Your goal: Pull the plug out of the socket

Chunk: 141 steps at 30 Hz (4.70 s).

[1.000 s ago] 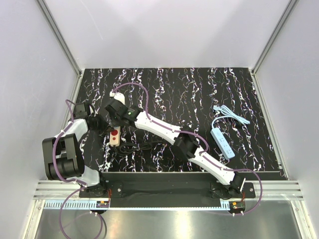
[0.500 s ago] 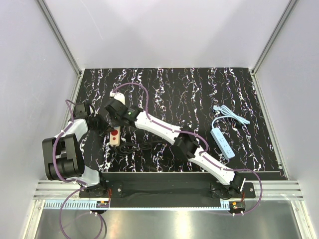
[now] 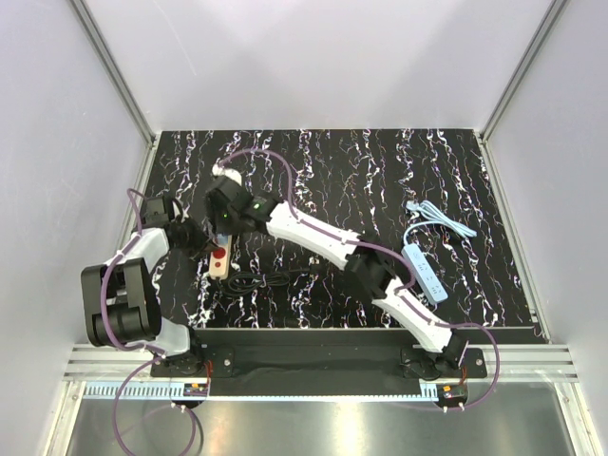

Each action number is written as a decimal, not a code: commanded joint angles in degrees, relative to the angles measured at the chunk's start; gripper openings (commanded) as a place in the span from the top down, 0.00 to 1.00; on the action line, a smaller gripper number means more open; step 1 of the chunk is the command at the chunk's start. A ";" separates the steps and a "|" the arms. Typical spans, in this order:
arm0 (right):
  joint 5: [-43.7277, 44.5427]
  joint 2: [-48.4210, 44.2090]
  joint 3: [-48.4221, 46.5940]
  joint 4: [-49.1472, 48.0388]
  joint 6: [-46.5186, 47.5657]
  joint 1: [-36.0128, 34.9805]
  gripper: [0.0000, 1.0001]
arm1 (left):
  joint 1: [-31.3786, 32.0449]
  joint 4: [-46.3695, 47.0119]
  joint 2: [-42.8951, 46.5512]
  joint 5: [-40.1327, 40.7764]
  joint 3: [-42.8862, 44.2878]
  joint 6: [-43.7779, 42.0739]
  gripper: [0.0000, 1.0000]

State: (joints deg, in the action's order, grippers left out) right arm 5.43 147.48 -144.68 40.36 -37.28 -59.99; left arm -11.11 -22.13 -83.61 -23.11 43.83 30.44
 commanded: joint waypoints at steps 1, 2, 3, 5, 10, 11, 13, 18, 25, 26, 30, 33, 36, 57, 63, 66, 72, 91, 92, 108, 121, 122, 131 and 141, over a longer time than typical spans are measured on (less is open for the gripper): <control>-5.34 -15.11 0.01 -6.52 2.03 -0.31 0.35 | -0.14 -0.37 1.52 4.49 -0.77 -1.96 0.97; -6.39 -15.73 0.27 -6.61 2.55 -0.22 0.30 | -0.14 -0.54 2.83 3.96 -0.51 -1.87 0.94; -8.14 -16.43 0.54 -6.61 3.00 0.13 0.26 | -0.14 -0.98 3.45 3.87 -0.33 -1.61 0.92; -9.65 -17.05 0.89 -6.17 3.00 0.66 0.23 | -0.14 -2.47 5.29 3.69 0.46 -1.43 0.87; -8.68 -23.10 11.14 -6.26 2.91 3.20 0.21 | -0.05 -4.50 10.92 2.72 1.08 -1.43 0.68; -8.68 -24.25 13.09 -6.52 3.26 3.73 0.21 | -0.05 -4.85 11.89 2.90 1.34 -1.78 0.62; -9.56 -27.94 20.62 -8.00 3.18 5.39 0.23 | 0.13 -5.73 14.44 3.86 1.78 -2.40 0.50; -18.32 -39.26 45.50 -26.08 -2.26 9.35 0.33 | 2.85 -7.22 14.19 8.86 5.37 -5.65 0.42; -32.23 -36.39 59.94 -43.66 -6.75 10.86 0.43 | 10.84 -11.44 4.43 19.06 15.91 -12.06 0.43; -33.20 -35.78 60.74 -45.44 -7.63 10.86 0.45 | 10.85 -12.05 2.60 20.03 16.54 -13.28 0.44; -38.90 -31.83 62.94 -54.23 -13.77 10.77 0.56 | 13.57 -12.76 -0.05 25.92 18.30 -14.88 0.45; -41.37 -28.58 62.59 -59.51 -16.94 10.77 0.58 | 14.36 -12.94 -1.63 26.45 19.09 -15.32 0.45; -42.78 -25.58 59.71 -60.57 -17.65 9.98 0.58 | 14.63 -13.38 -2.87 26.81 19.45 -15.93 0.46; -40.07 -13.54 51.70 -62.24 -21.87 7.52 0.92 | 15.86 -6.70 3.55 22.42 13.64 -16.20 0.39; -38.83 -9.50 47.57 -63.82 -24.16 7.25 0.96 | 16.04 -6.79 -0.84 21.00 15.40 -16.81 0.41; -38.92 -8.18 45.63 -63.65 -24.68 7.08 0.96 | 16.04 -7.48 -2.60 21.61 16.02 -17.08 0.49; -38.13 -5.80 43.17 -63.73 -26.35 6.81 0.98 | 16.04 -8.02 -4.36 21.71 16.72 -17.51 0.58; -26.98 -4.83 45.37 -55.66 -25.83 5.49 1.00 | 16.12 -8.72 -3.75 20.39 16.37 -17.69 1.00; -26.44 -4.75 45.45 -54.17 -25.57 5.49 1.00 | 16.12 -8.72 -3.66 20.48 16.37 -17.60 1.00; -23.71 -2.20 46.24 -47.48 -25.39 5.23 1.00 | 17.79 -10.56 -0.06 27.50 16.28 -15.93 1.00; -23.80 -0.97 46.16 -46.60 -25.83 5.23 1.00 | 18.23 -9.95 -0.68 24.39 16.90 -15.14 1.00; -23.71 -0.97 46.07 -46.60 -25.92 5.23 1.00 | 18.58 -10.30 0.54 26.35 17.07 -15.23 1.00; -23.01 -0.44 46.16 -46.34 -26.70 5.14 1.00 | 18.23 -8.90 -0.23 20.39 16.02 -14.61 1.00; -21.51 -1.32 48.00 -46.77 -27.58 5.14 1.00 | 16.40 -7.32 0.03 18.66 14.89 -14.45 1.00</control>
State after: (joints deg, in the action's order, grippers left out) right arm -21.78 142.32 -100.14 -16.67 -67.16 -55.02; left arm 6.70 -31.46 -86.94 1.21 58.35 14.59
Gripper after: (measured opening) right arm 0.009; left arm 0.354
